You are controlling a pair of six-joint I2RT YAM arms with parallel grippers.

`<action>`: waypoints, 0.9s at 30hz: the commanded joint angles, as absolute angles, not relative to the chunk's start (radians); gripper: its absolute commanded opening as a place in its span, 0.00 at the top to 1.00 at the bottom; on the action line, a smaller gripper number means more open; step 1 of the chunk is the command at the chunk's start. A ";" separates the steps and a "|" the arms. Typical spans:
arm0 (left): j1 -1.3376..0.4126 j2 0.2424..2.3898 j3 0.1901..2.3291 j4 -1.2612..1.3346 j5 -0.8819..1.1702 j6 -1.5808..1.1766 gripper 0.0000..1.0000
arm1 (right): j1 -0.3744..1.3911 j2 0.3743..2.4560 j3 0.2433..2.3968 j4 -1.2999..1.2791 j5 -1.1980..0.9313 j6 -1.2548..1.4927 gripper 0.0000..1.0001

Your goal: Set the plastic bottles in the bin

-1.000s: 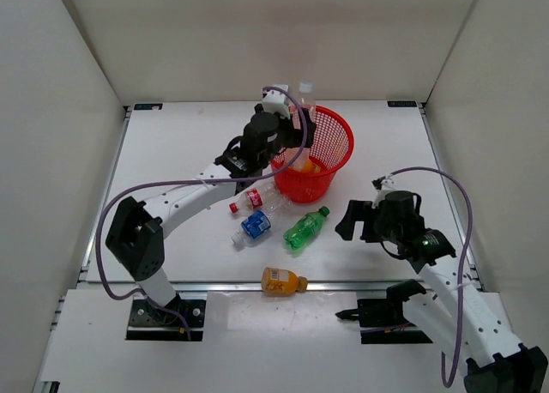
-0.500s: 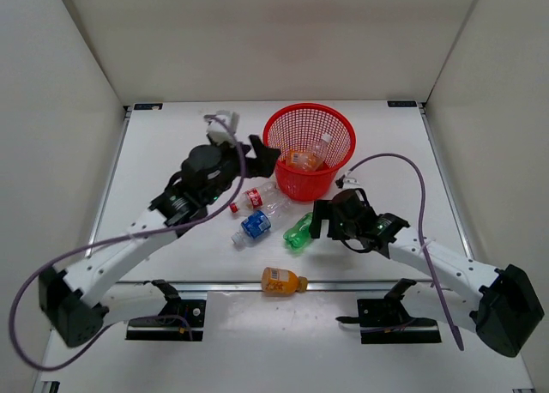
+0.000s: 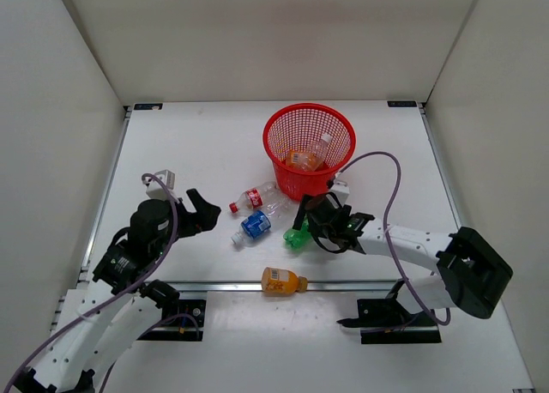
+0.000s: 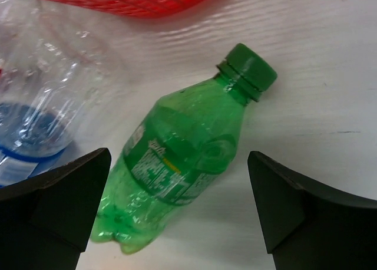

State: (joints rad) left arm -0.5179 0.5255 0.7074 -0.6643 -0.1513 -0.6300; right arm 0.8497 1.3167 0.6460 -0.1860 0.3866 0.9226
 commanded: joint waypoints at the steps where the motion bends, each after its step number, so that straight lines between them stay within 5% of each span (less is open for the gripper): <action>1: -0.518 0.546 0.706 -0.768 -0.101 -0.652 0.02 | 0.870 1.341 0.666 -0.134 0.494 1.028 0.01; 3: -0.531 0.558 0.701 -0.776 -0.092 -0.649 0.01 | 0.867 1.357 0.635 -0.103 0.483 1.048 0.06; 5: -0.540 0.563 0.704 -0.770 -0.089 -0.650 0.01 | 0.848 1.364 0.609 -0.084 0.463 1.049 0.34; 7: -0.532 0.560 0.703 -0.778 -0.092 -0.650 0.01 | 0.827 1.356 0.595 -0.087 0.424 1.054 0.46; 15: -0.506 0.563 0.681 -0.762 -0.094 -0.641 0.01 | 0.714 1.027 0.496 -0.313 0.549 1.029 0.76; 21: -0.506 0.642 0.672 -0.684 -0.035 -0.617 0.01 | 0.355 0.648 0.529 -0.370 0.319 0.708 0.86; 27: -0.555 0.800 0.742 -0.664 0.003 -0.511 0.01 | 0.040 0.743 0.850 -0.287 -0.020 0.422 0.82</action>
